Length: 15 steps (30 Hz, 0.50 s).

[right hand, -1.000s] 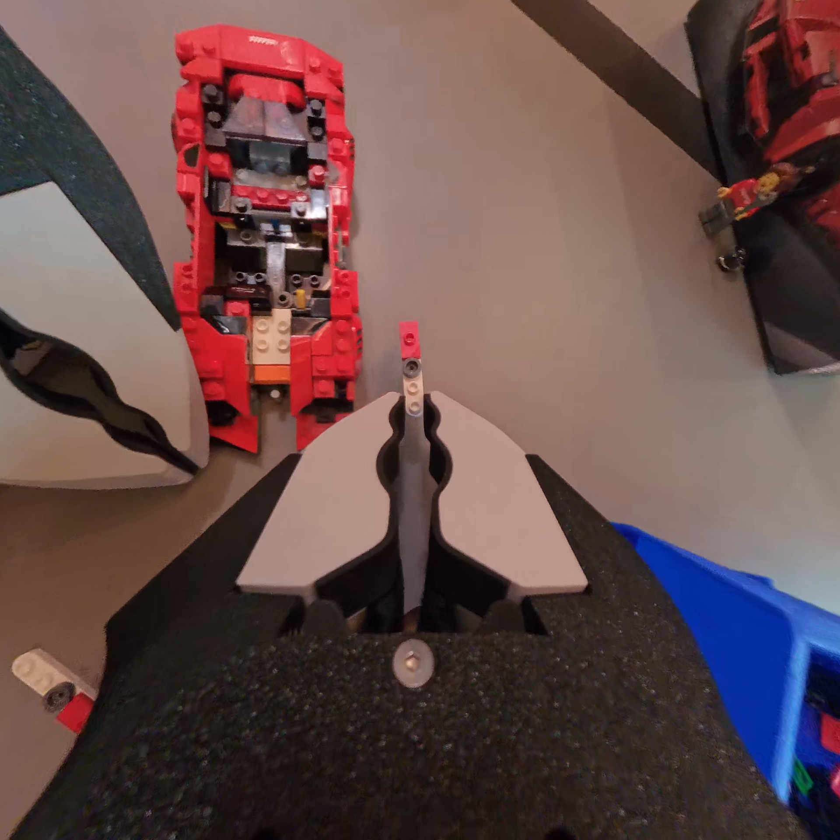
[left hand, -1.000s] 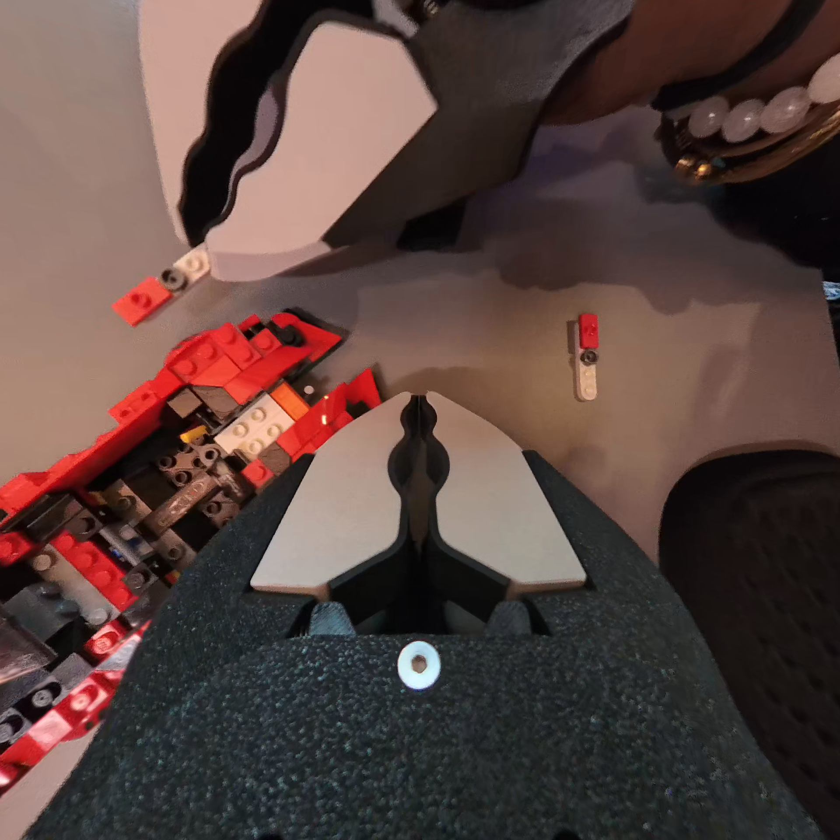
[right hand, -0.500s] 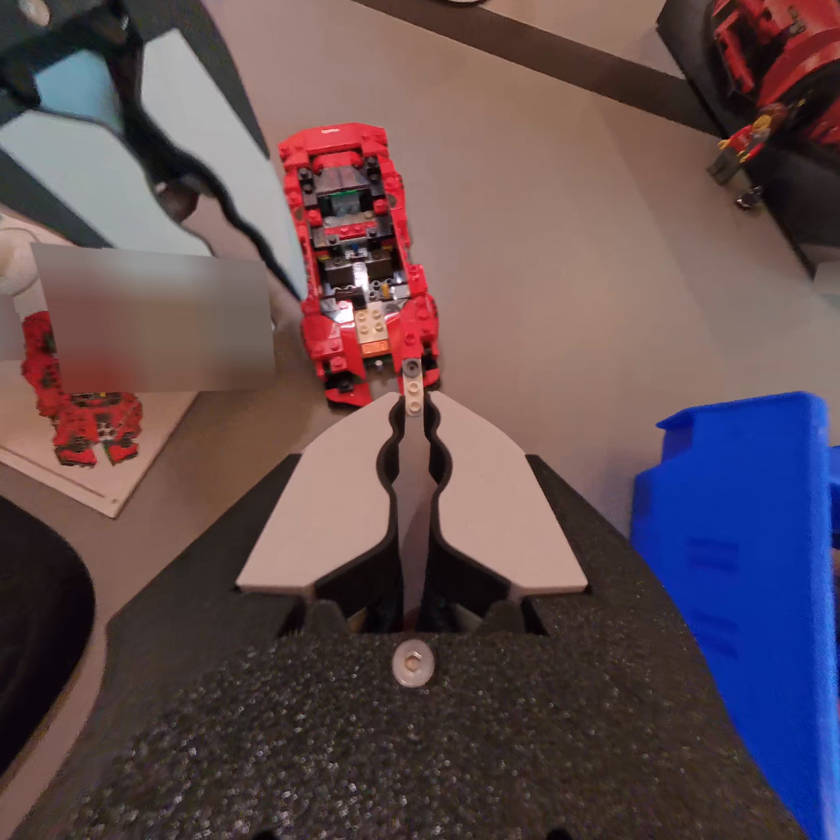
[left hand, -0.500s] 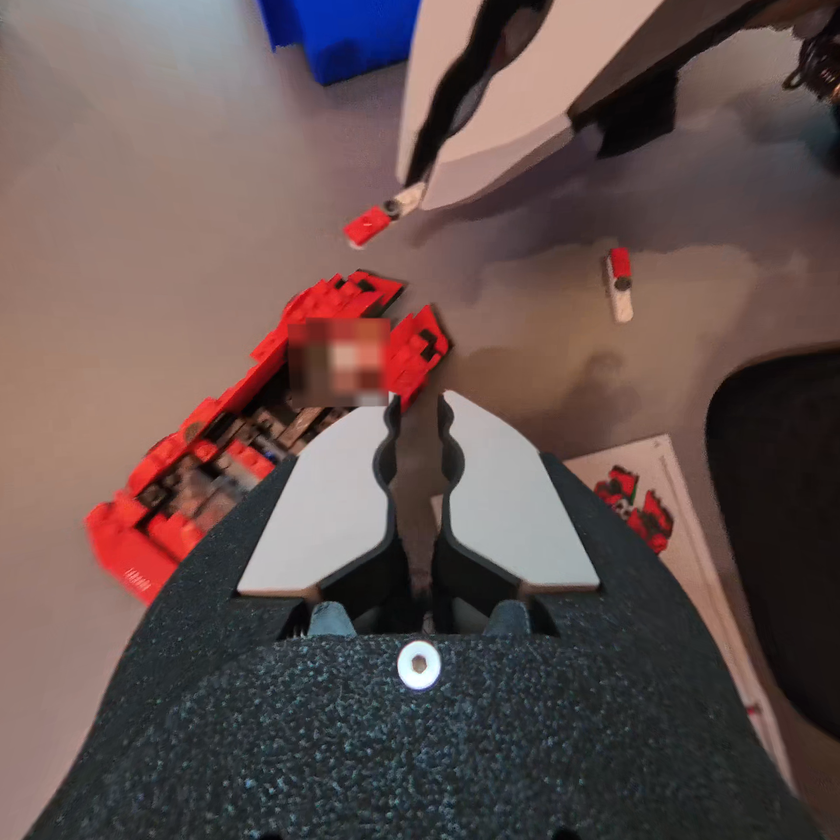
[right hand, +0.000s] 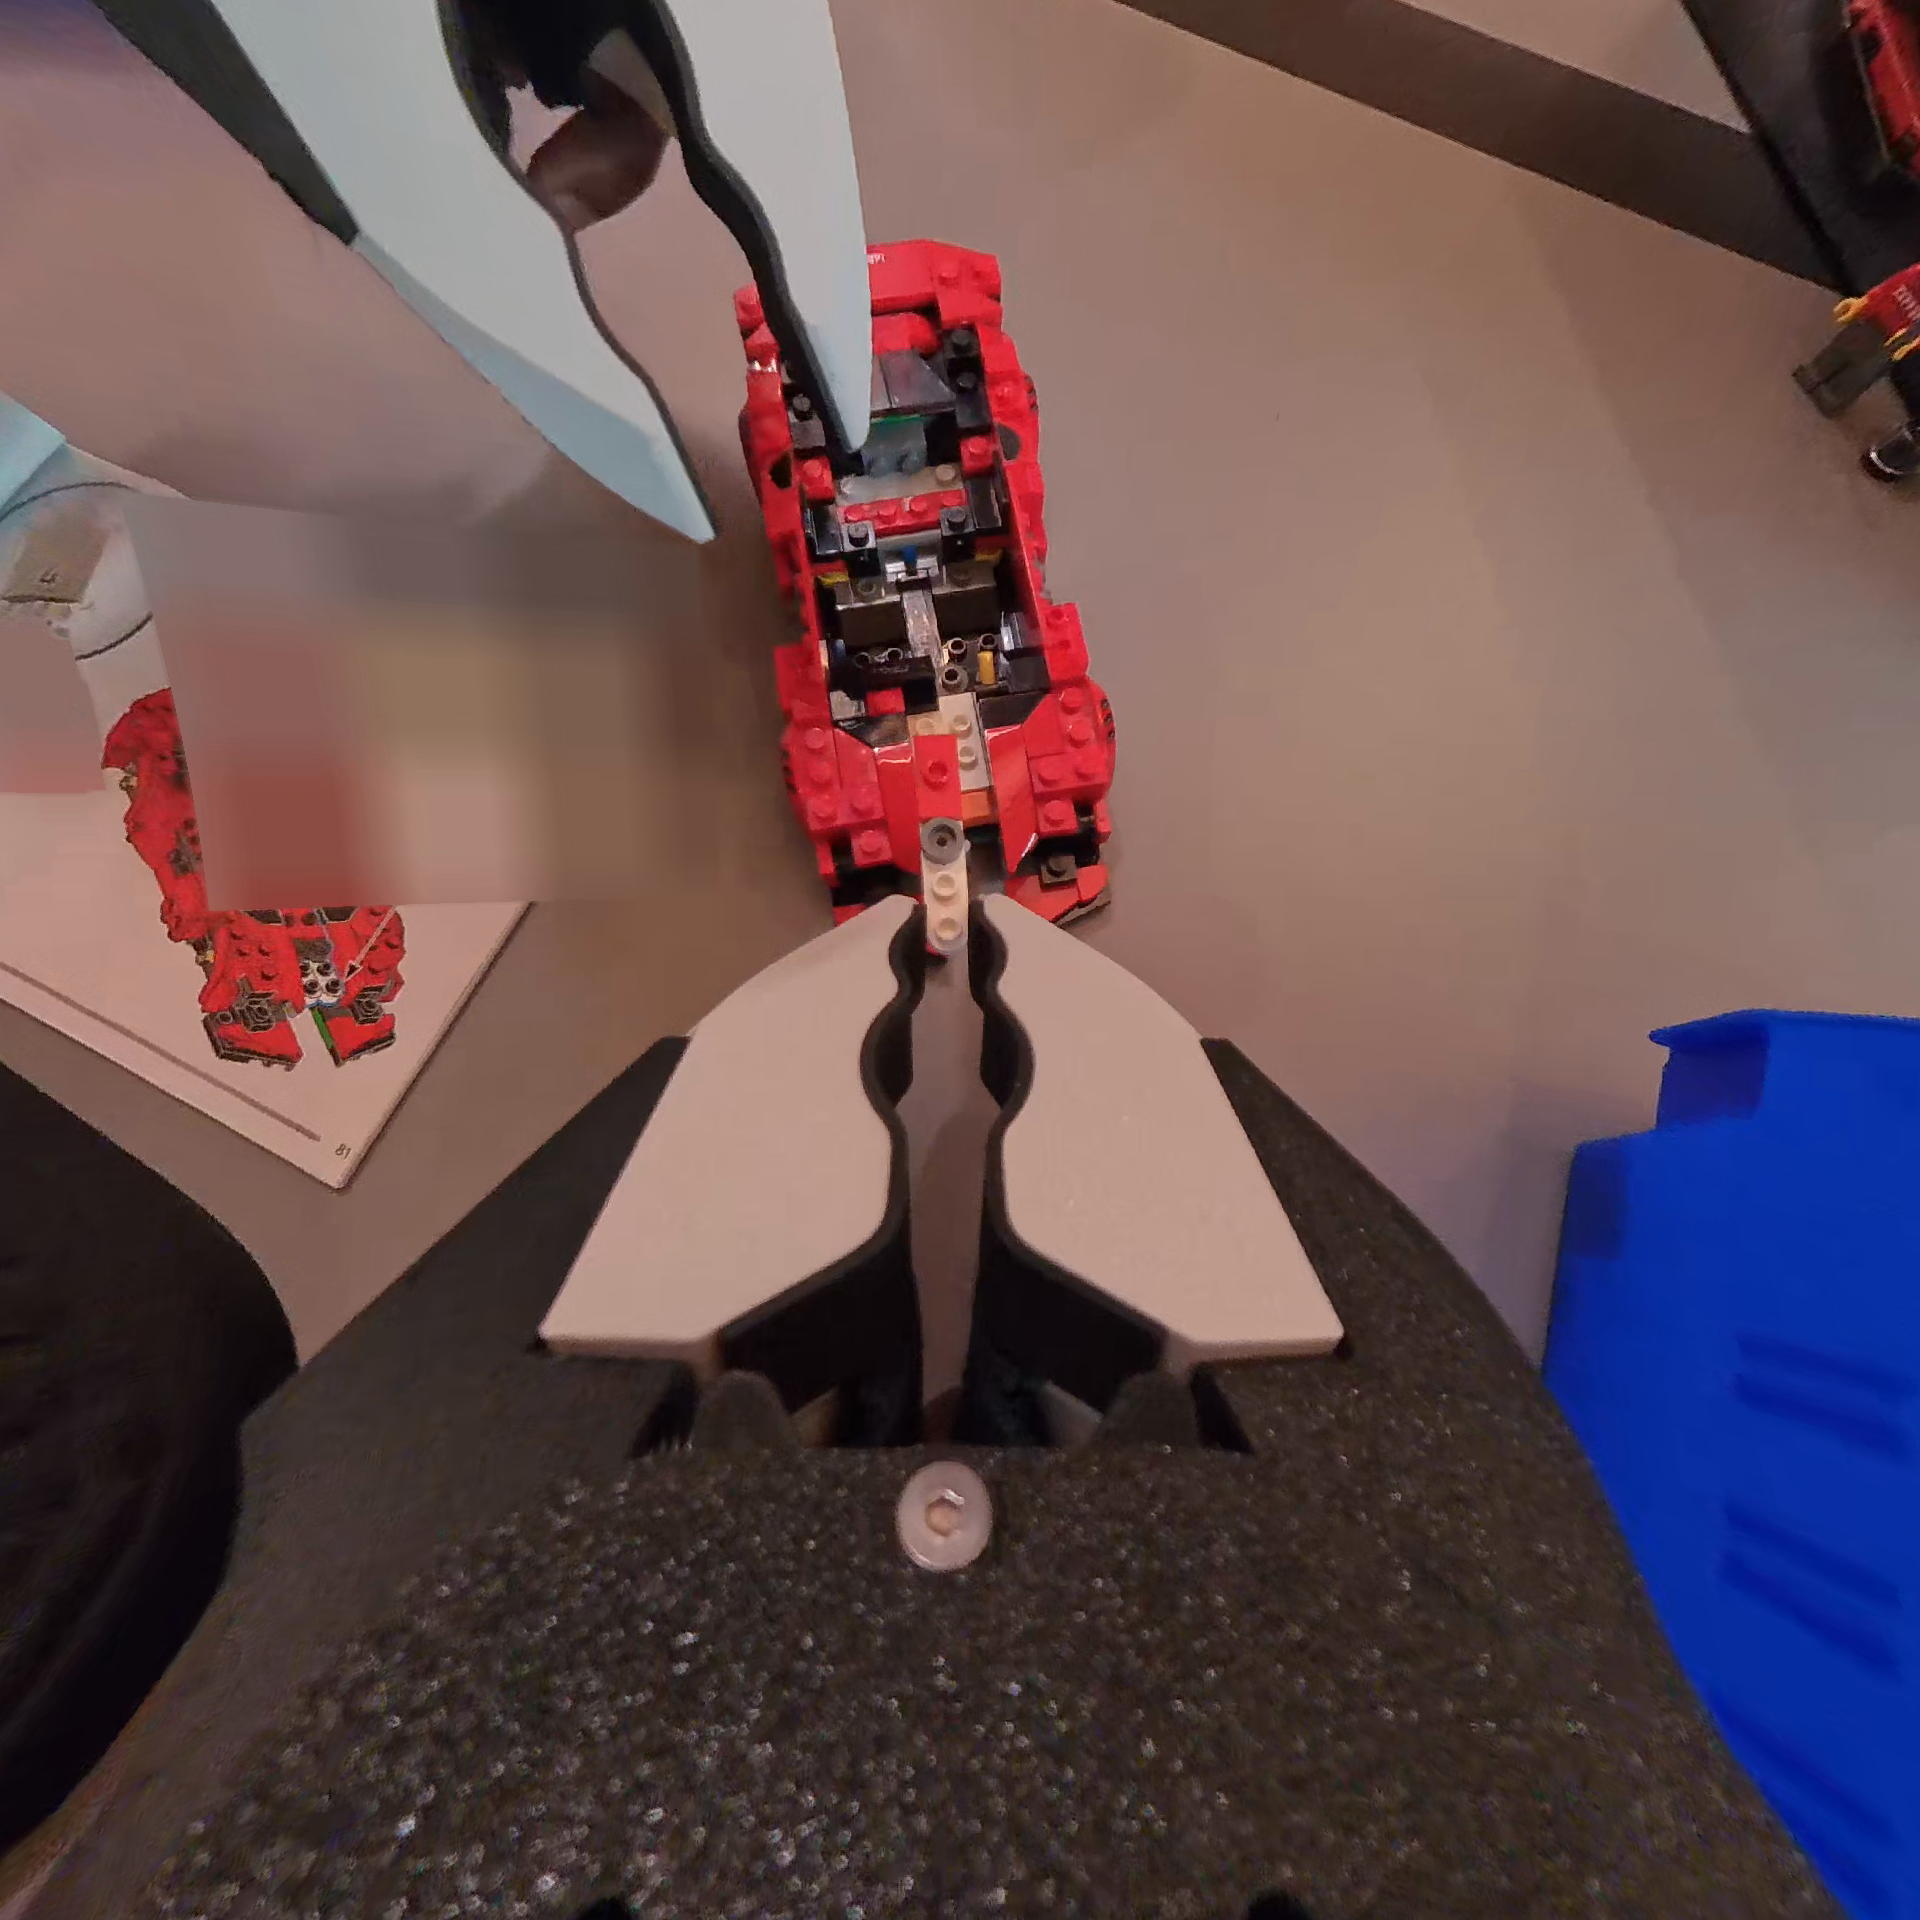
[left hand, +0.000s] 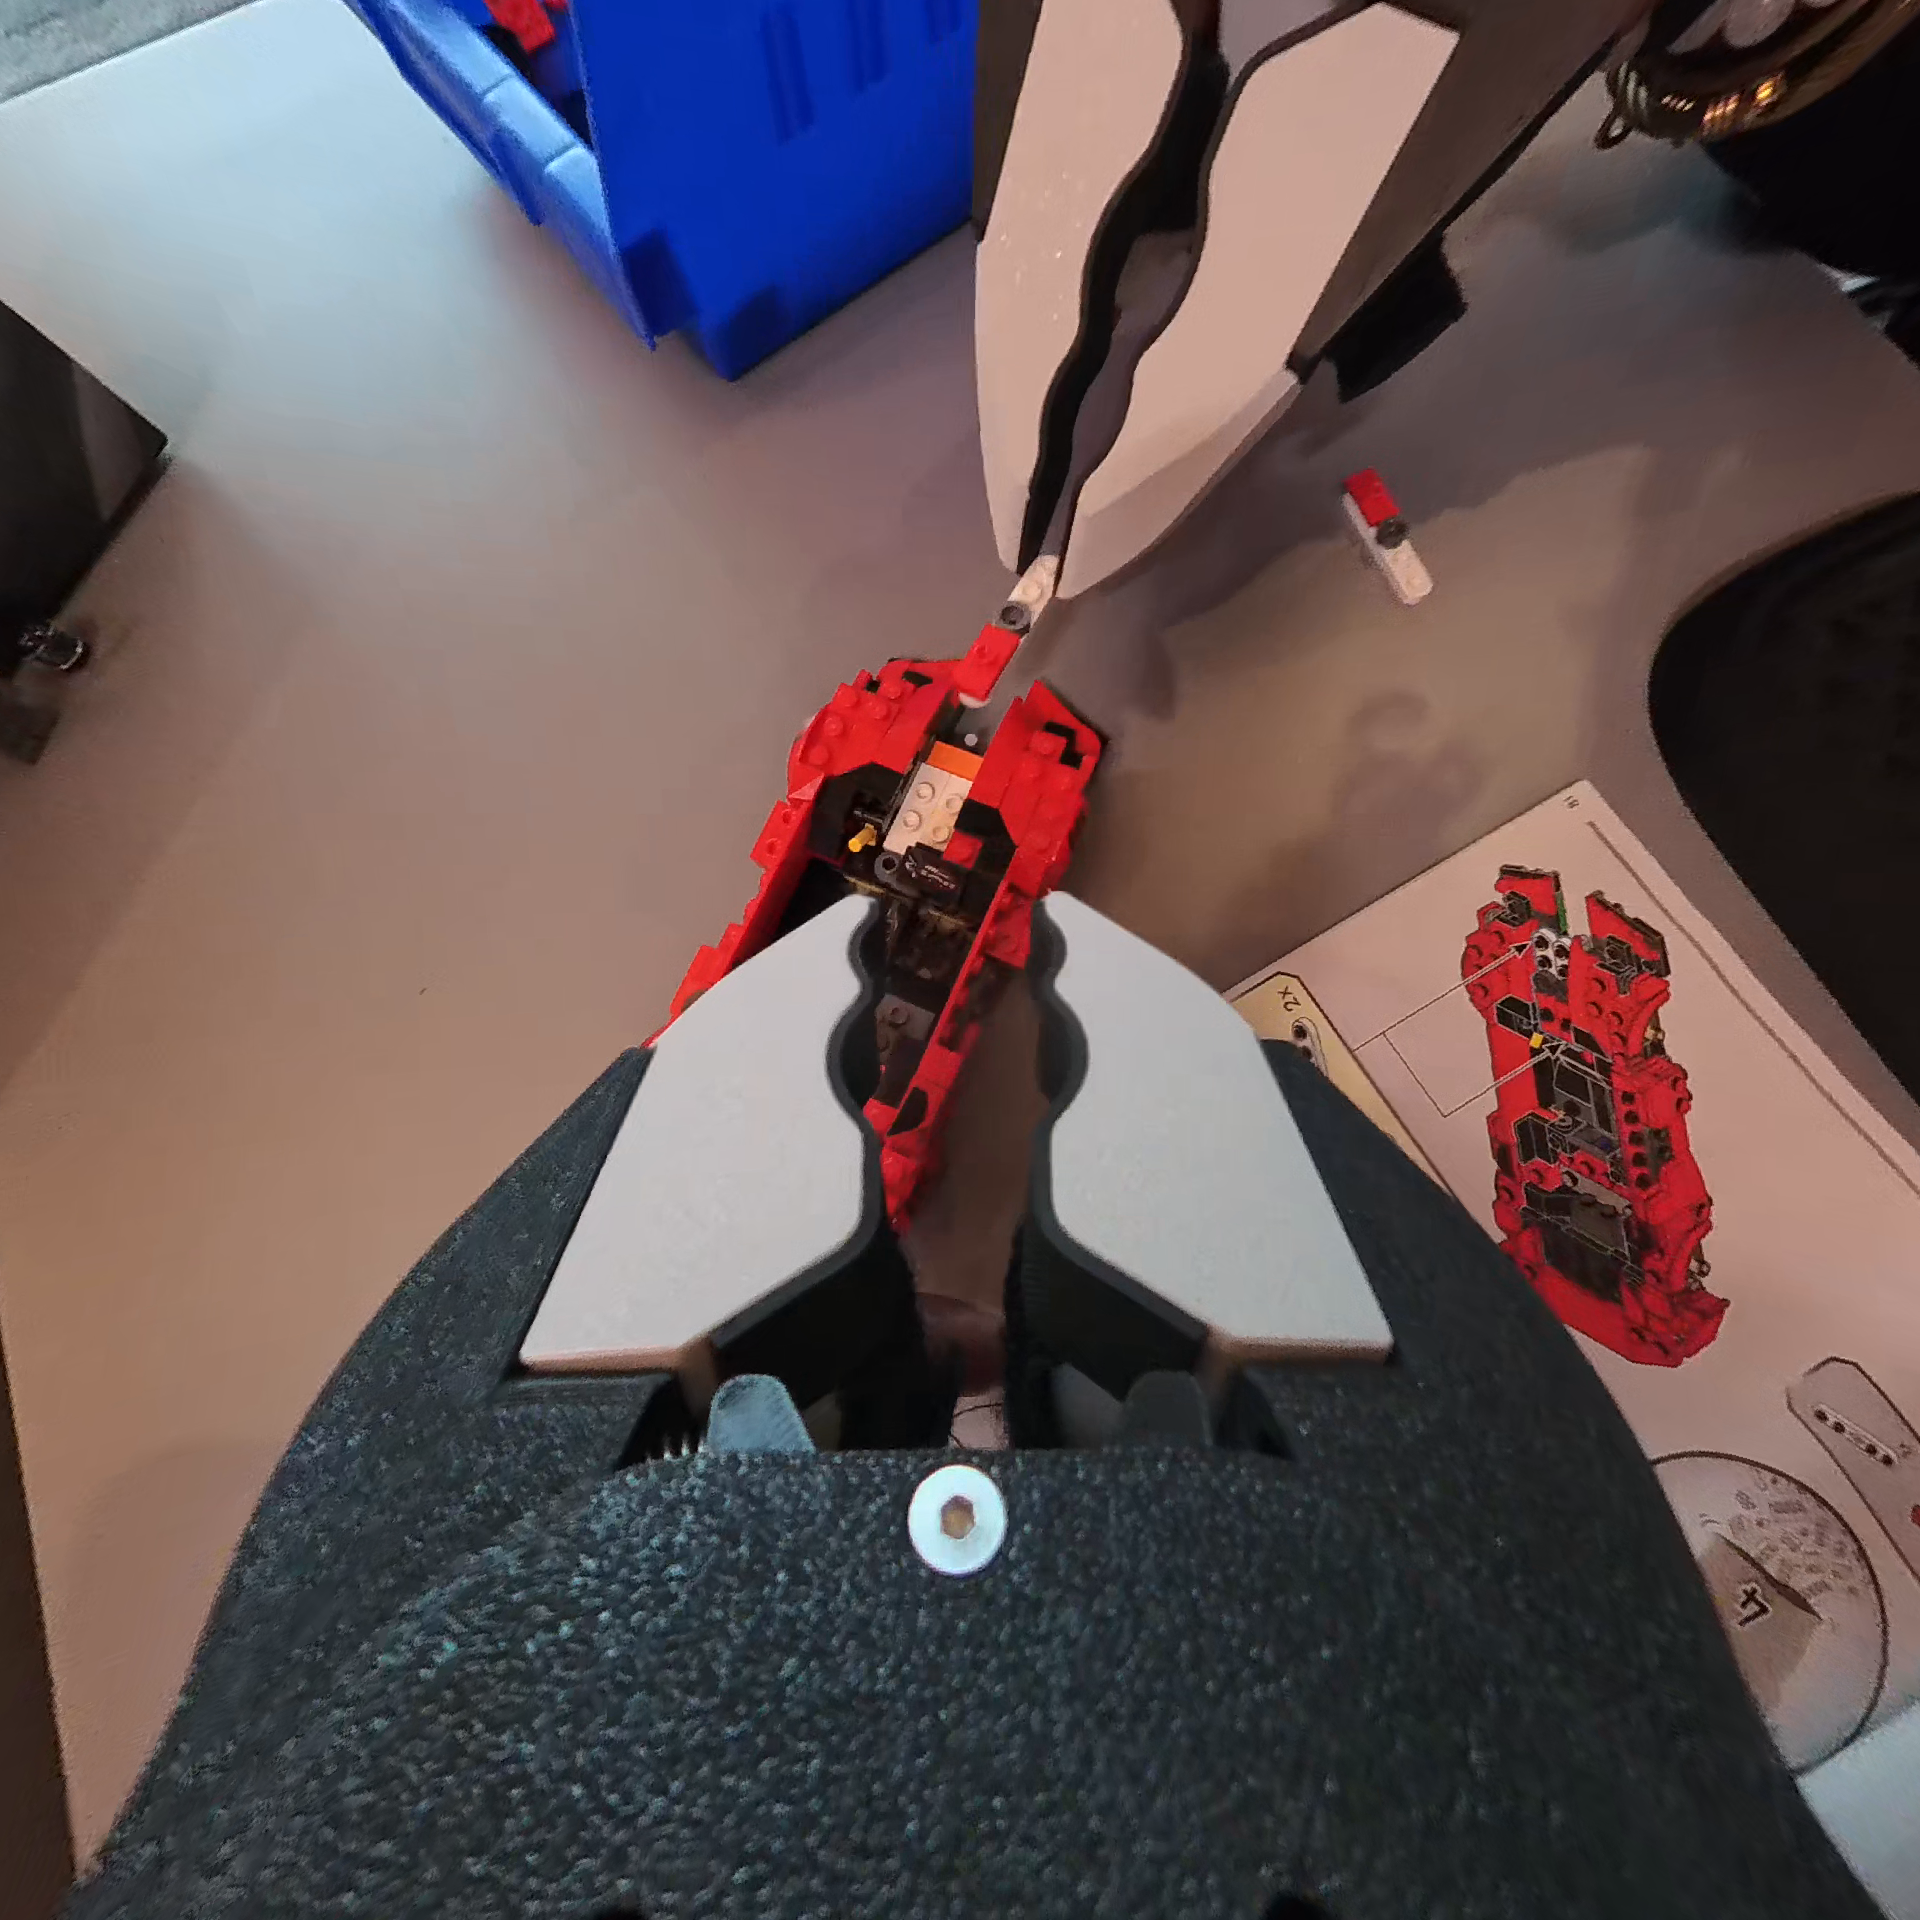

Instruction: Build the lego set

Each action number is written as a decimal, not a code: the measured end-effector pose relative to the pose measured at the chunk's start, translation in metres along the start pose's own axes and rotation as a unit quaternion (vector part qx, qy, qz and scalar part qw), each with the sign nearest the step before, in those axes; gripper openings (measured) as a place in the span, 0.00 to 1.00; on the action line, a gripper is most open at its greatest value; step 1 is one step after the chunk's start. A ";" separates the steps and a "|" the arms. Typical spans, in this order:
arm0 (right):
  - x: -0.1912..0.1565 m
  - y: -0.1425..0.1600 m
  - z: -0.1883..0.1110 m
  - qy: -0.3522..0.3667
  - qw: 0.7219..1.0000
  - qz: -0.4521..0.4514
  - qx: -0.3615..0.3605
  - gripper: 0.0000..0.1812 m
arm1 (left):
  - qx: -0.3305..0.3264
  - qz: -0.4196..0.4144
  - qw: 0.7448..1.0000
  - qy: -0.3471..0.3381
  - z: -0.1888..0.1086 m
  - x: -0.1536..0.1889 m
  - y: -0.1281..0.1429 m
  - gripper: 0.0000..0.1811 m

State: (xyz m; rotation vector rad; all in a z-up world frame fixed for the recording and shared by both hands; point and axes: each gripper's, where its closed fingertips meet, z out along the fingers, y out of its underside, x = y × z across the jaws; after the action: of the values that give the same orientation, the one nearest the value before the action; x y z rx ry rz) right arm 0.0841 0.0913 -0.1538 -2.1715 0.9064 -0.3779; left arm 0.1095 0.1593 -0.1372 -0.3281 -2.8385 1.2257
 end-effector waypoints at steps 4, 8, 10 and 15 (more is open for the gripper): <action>0.000 0.002 0.002 0.001 1.000 -0.005 -0.014 0.04 | 0.001 0.012 1.000 0.015 0.005 0.005 0.003 0.16; 0.002 0.006 0.003 0.009 0.999 -0.019 -0.040 0.04 | -0.005 0.003 1.000 0.022 0.009 0.005 0.005 0.12; 0.001 0.003 0.005 0.002 0.999 -0.022 -0.043 0.04 | 0.000 0.007 1.000 0.023 0.011 0.004 0.003 0.11; 0.003 -0.001 0.015 -0.008 0.995 -0.056 -0.080 0.04 | -0.024 0.035 0.999 0.016 0.014 0.003 0.008 0.11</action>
State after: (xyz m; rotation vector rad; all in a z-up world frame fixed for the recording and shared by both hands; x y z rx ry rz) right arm 0.0943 0.0975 -0.1637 -2.3758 0.8332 -0.3511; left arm 0.1064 0.1546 -0.1529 -0.4471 -2.8562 1.1542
